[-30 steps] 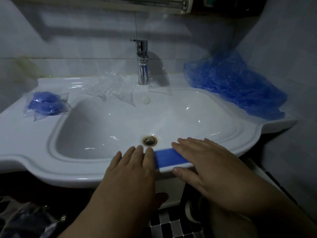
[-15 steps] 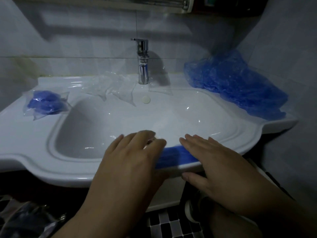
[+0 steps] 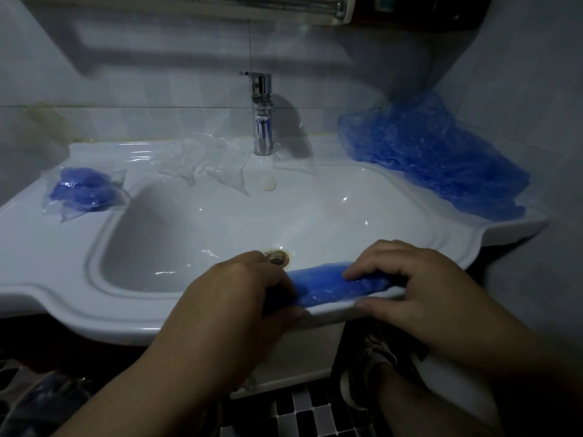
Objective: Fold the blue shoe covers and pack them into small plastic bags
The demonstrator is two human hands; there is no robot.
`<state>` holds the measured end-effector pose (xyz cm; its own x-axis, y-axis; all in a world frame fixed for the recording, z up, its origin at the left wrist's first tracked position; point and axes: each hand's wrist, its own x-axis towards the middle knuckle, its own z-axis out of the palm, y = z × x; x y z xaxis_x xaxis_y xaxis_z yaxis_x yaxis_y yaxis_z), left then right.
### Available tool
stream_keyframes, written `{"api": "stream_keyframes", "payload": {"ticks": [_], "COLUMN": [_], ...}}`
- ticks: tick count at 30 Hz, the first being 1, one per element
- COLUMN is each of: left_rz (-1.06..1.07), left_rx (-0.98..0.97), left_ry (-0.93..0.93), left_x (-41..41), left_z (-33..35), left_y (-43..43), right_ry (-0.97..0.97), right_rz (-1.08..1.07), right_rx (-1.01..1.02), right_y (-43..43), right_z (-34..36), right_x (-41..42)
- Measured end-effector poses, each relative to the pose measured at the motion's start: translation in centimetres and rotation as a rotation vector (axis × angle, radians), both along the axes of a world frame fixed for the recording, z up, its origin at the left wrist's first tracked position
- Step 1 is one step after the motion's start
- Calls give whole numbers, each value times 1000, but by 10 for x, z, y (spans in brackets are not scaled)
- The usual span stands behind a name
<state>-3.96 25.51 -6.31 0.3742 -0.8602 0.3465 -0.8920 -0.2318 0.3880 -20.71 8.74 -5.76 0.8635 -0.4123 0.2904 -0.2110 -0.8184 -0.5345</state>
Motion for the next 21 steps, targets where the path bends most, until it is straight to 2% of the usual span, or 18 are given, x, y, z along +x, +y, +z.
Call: {"api": "stream_keyframes", "payload": {"ticks": [8,16,21], "left_rz": [132,294,324], "left_rx": [68,40,81], "left_ry": [107,106,62], "left_x": [18,15,19], "left_z": [3,3,4], "left_y": [-1,-6,-6], "right_ry": [-48,75,93], "right_rz": [-150,-324,-337], "right_rx": [105,-59,-69], "right_y": [-2,10,13], "right_z": [2,-5,-4], "right_x": [10,36,37]}}
